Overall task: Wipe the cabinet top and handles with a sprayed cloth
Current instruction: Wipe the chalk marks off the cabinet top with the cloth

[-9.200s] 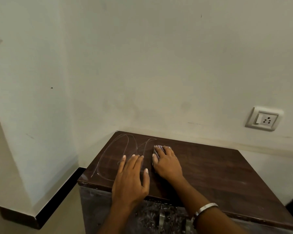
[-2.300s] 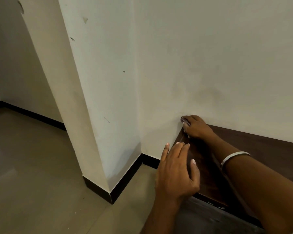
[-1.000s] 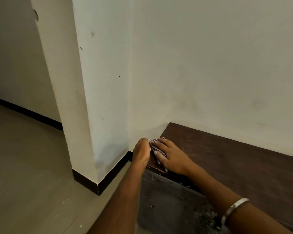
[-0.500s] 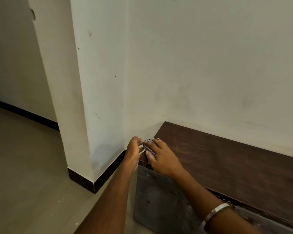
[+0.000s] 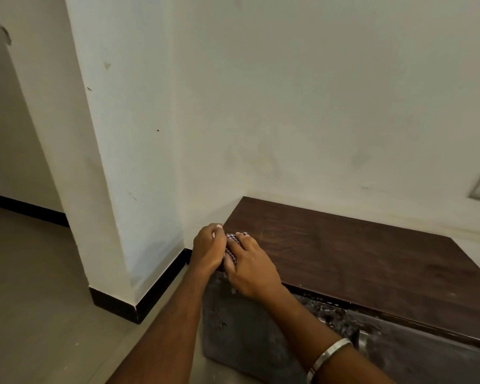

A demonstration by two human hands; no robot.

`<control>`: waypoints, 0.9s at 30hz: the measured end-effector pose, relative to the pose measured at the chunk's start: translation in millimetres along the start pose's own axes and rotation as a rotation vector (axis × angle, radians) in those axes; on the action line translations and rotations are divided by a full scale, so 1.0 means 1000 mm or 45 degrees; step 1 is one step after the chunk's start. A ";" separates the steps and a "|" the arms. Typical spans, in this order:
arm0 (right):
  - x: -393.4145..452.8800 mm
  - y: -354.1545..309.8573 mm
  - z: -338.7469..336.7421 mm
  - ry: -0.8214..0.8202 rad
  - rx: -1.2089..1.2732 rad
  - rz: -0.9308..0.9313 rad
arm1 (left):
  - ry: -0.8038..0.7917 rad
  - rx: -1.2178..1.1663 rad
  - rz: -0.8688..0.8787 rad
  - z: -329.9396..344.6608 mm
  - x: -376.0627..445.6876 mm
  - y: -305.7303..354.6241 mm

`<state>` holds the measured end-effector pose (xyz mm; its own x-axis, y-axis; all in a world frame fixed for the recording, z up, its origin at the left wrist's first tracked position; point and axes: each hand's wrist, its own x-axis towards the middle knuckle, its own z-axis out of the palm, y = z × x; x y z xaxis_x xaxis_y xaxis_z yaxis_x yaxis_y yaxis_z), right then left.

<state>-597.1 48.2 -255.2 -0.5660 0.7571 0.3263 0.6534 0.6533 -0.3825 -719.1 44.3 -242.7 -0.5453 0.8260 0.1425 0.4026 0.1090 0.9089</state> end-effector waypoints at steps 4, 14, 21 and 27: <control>-0.015 0.027 -0.022 0.030 -0.039 0.105 | 0.060 0.244 0.260 0.015 -0.005 -0.003; -0.071 0.107 -0.078 0.099 -0.187 0.377 | -0.025 0.627 0.617 0.050 -0.020 0.009; -0.112 0.150 -0.114 0.117 -0.239 0.546 | -0.130 0.693 0.785 0.079 -0.037 0.025; -0.141 0.176 -0.139 0.126 -0.252 0.648 | -0.210 0.687 0.882 0.102 -0.054 0.037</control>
<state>-331.9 57.0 -248.2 -0.1101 0.9679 0.2258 0.9194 0.1855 -0.3467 -600.0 60.1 -256.5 0.0448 0.8676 0.4952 0.9164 -0.2330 0.3253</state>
